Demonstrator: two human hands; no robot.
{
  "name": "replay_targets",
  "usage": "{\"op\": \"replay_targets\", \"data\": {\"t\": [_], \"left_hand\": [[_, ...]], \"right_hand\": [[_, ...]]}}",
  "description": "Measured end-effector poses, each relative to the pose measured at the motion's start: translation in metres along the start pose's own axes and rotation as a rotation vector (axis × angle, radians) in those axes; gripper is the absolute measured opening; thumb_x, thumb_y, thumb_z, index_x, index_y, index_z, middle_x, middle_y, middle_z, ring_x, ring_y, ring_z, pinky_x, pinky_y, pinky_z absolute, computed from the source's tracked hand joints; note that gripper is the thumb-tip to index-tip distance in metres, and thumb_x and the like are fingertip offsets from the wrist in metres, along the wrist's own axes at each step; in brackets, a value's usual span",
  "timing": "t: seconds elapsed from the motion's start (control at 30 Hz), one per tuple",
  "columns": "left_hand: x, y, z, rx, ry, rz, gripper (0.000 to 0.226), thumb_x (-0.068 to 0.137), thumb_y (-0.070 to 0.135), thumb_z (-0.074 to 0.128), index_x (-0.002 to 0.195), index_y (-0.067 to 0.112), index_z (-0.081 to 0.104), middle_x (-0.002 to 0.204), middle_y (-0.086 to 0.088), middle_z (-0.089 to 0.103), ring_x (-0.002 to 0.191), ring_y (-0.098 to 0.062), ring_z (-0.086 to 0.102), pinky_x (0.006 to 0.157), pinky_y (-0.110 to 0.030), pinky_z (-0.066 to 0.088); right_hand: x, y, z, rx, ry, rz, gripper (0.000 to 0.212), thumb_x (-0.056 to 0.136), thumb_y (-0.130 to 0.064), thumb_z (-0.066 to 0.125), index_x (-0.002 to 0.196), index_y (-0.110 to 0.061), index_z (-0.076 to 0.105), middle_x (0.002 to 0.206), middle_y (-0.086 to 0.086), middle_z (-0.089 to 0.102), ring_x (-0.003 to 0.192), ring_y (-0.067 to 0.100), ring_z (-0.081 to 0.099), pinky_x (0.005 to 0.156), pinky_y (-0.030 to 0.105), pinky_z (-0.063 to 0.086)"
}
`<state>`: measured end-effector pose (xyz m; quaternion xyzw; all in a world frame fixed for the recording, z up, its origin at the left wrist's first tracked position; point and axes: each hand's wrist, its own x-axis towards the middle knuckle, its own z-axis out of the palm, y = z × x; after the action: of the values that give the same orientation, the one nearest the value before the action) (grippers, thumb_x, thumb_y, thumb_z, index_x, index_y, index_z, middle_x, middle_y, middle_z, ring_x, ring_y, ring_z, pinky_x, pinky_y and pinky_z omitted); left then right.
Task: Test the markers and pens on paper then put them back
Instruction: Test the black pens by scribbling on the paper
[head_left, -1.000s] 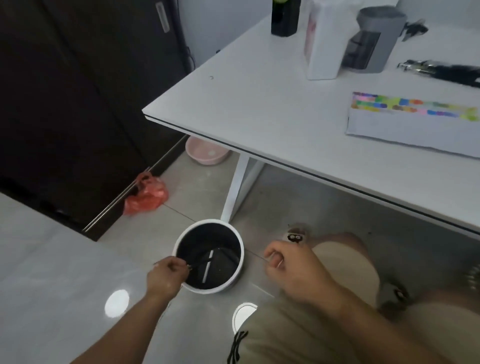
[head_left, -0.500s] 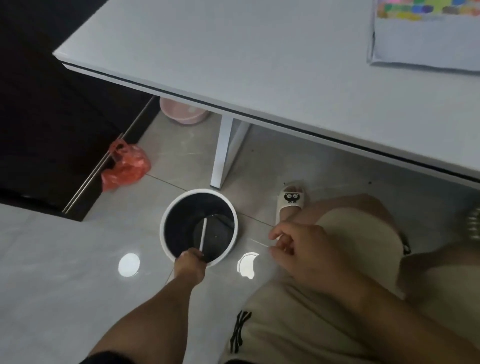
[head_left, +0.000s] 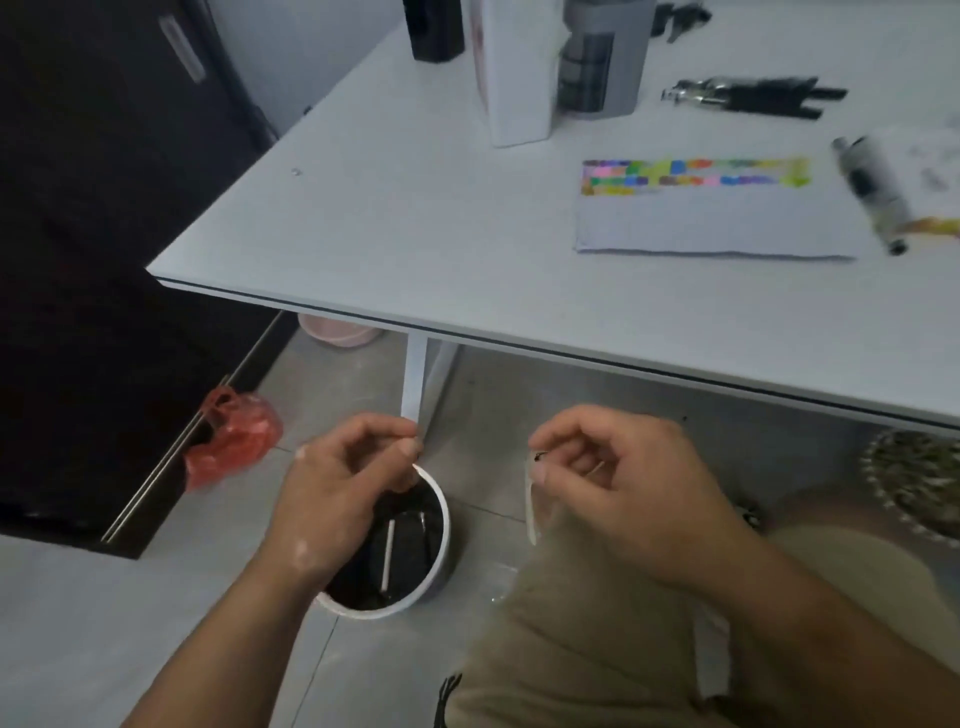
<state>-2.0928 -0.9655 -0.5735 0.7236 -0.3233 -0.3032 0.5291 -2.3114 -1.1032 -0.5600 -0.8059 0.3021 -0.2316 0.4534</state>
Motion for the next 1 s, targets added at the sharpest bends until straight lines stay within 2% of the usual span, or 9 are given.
{"op": "replay_targets", "data": {"t": [0.13,0.27,0.33,0.47,0.53,0.6,0.73,0.9,1.0], "left_hand": [[0.020,0.088,0.015,-0.048,-0.142,0.259,0.017,0.081,0.026,0.082,0.093,0.017,0.074,0.079,-0.016,0.073,0.067,-0.023,0.068,0.069,-0.025,0.057],[0.064,0.141,0.049,0.077,-0.245,0.375,0.010,0.082,0.031,0.075,0.091,0.027,0.075,0.080,-0.007,0.074,0.069,-0.020,0.070,0.073,-0.028,0.058],[0.094,0.157,0.068,0.127,-0.299,0.402,0.006,0.088,0.026,0.075,0.092,0.031,0.074,0.082,-0.002,0.076,0.071,-0.018,0.071,0.072,-0.028,0.059],[0.154,0.175,0.115,0.118,-0.379,0.346,0.006,0.089,0.019,0.073,0.089,0.024,0.076,0.081,-0.002,0.076,0.069,-0.016,0.069,0.068,-0.028,0.055],[0.184,0.182,0.141,0.131,-0.406,0.327,0.008,0.090,0.016,0.072,0.086,0.022,0.076,0.077,-0.004,0.075,0.065,-0.015,0.066,0.068,-0.033,0.055],[0.211,0.188,0.166,0.156,-0.408,0.328,0.009,0.089,0.018,0.072,0.083,0.024,0.075,0.074,-0.003,0.074,0.062,-0.013,0.065,0.068,-0.036,0.057],[0.250,0.194,0.201,0.256,-0.340,0.365,0.009,0.089,0.030,0.073,0.081,0.033,0.074,0.077,0.006,0.075,0.062,-0.009,0.068,0.063,-0.035,0.062],[0.268,0.178,0.207,0.322,-0.259,0.442,0.014,0.090,0.028,0.071,0.077,0.034,0.073,0.073,0.017,0.070,0.063,-0.002,0.064,0.049,-0.014,0.049],[0.271,0.169,0.197,0.348,-0.256,0.452,0.012,0.089,0.030,0.071,0.079,0.033,0.074,0.072,0.017,0.071,0.066,-0.005,0.065,0.056,-0.017,0.053]], "right_hand": [[0.009,-0.039,-0.057,0.036,0.127,-0.110,0.008,0.081,-0.034,0.074,0.089,-0.038,0.074,0.080,-0.013,0.072,0.071,0.012,0.068,0.063,0.015,0.053],[0.032,-0.045,-0.117,-0.049,0.247,-0.094,0.007,0.085,-0.031,0.079,0.085,-0.036,0.074,0.077,-0.015,0.072,0.071,0.010,0.068,0.064,0.016,0.052],[0.049,-0.037,-0.146,-0.100,0.279,-0.045,0.008,0.087,-0.029,0.078,0.083,-0.036,0.074,0.076,-0.016,0.072,0.070,0.009,0.069,0.065,0.022,0.055],[0.099,-0.010,-0.196,-0.289,0.393,0.073,0.010,0.085,-0.031,0.076,0.078,-0.036,0.073,0.076,-0.025,0.071,0.073,-0.003,0.065,0.060,0.007,0.044],[0.129,0.007,-0.216,-0.429,0.425,0.153,0.007,0.087,-0.030,0.073,0.082,-0.035,0.073,0.072,-0.023,0.070,0.076,-0.001,0.065,0.060,0.012,0.042],[0.158,0.024,-0.232,-0.575,0.412,0.209,0.012,0.091,-0.025,0.067,0.097,-0.031,0.075,0.086,-0.018,0.072,0.086,0.009,0.066,0.071,0.023,0.045],[0.205,0.055,-0.254,-0.805,0.348,0.241,0.028,0.097,-0.024,0.056,0.121,-0.024,0.070,0.122,-0.003,0.071,0.111,0.022,0.062,0.089,0.031,0.049],[0.248,0.077,-0.269,-0.991,0.302,0.238,0.015,0.095,-0.018,0.050,0.097,-0.019,0.065,0.093,0.000,0.064,0.094,0.026,0.061,0.071,0.034,0.046],[0.260,0.084,-0.273,-1.051,0.284,0.239,0.019,0.094,-0.014,0.049,0.095,-0.020,0.067,0.091,-0.001,0.066,0.085,0.023,0.056,0.067,0.032,0.040]]}}
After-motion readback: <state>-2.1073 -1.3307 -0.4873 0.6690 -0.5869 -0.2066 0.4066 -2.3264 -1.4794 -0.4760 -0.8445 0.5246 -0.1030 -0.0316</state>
